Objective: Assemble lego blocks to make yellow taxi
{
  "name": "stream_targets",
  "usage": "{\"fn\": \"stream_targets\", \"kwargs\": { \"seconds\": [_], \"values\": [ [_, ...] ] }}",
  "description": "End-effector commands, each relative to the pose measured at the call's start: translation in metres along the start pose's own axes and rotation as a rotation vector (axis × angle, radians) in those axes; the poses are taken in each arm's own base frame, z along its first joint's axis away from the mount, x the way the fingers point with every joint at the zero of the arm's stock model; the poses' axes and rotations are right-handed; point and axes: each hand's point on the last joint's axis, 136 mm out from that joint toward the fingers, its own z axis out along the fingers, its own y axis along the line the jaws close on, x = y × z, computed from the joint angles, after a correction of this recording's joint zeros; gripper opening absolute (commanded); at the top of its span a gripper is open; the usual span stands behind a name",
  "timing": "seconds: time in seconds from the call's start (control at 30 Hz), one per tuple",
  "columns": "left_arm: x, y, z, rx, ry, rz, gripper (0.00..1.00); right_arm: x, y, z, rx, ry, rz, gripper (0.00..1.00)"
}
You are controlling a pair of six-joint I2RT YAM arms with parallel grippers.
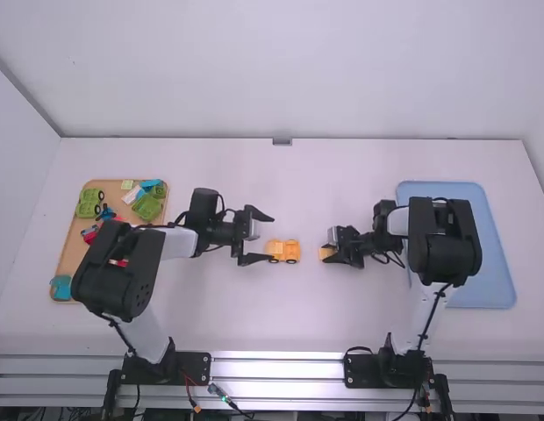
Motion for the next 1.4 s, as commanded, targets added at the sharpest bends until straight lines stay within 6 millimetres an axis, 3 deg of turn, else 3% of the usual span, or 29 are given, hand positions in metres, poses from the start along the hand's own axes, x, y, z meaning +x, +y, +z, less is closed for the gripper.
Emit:
{"fn": "stream_targets", "kwargs": {
  "seconds": [0.0,0.27,0.47,0.7,0.93,1.13,1.37],
  "values": [
    [0.001,-0.008,0.004,0.03,-0.008,-0.029,0.99,-0.009,-0.007,-0.004,-0.001,-0.039,0.021,0.15],
    [0.022,-0.014,0.022,0.031,0.068,-0.031,0.99,-0.049,-0.016,-0.015,-0.09,-0.059,0.093,0.14],
    [0.046,-0.017,0.032,0.04,0.068,-0.054,0.99,-0.077,-0.02,-0.009,-0.1,-0.133,0.057,0.11],
    [0.056,-0.02,0.039,0.05,0.07,-0.093,0.99,-0.097,-0.015,-0.008,-0.117,-0.149,0.025,0.03],
    [0.059,-0.019,0.036,0.044,0.074,-0.106,0.97,-0.11,-0.012,0.0,-0.1,-0.135,-0.031,0.02],
    [0.058,-0.02,0.037,0.047,0.074,-0.101,0.99,-0.1,-0.028,0.005,0.036,-0.005,0.063,0.01],
    [0.062,-0.021,0.039,0.051,0.077,-0.102,0.99,-0.109,-0.01,0.021,0.126,-0.003,-0.005,0.0]
  ]
}}
